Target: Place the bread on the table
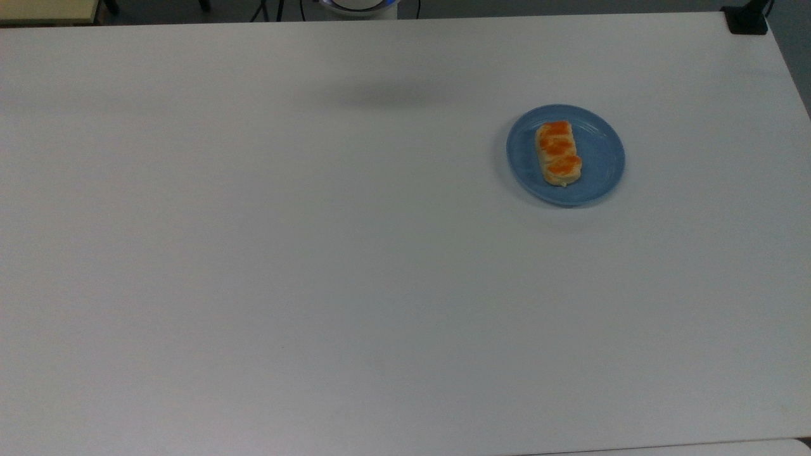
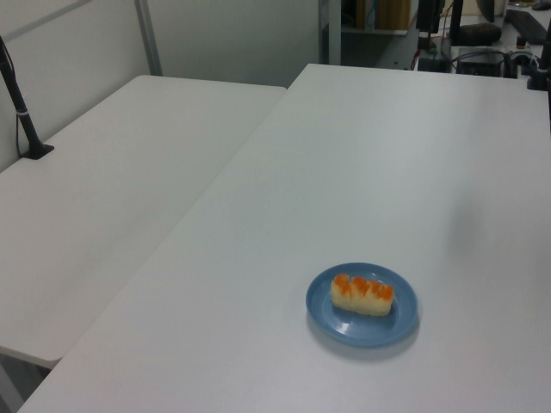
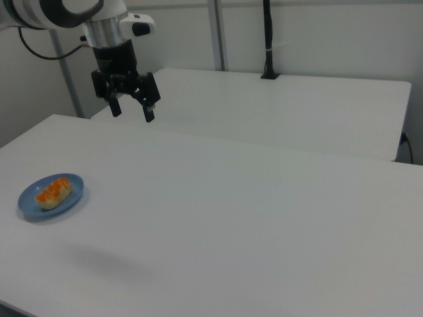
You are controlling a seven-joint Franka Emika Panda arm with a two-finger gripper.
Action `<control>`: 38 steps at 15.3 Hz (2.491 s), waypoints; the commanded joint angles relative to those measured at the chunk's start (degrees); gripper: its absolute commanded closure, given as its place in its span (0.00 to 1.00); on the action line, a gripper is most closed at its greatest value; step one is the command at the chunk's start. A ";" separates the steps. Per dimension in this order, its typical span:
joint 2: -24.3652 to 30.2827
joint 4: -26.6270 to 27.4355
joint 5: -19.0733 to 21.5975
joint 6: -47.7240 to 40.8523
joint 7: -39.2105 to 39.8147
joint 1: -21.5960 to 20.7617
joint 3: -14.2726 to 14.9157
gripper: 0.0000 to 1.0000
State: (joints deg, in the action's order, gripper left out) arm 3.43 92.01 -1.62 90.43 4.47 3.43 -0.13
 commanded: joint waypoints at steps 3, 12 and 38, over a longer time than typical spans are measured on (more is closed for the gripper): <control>0.80 2.03 -0.49 0.80 0.45 -0.36 -2.06 0.00; 0.96 0.62 -1.72 -8.95 5.03 -3.69 -5.92 0.00; -26.36 8.88 -0.49 31.81 -38.74 -20.74 -17.98 0.00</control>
State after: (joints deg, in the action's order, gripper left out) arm -21.29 101.00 -0.57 118.51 -30.16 -15.83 -18.71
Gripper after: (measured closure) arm 0.000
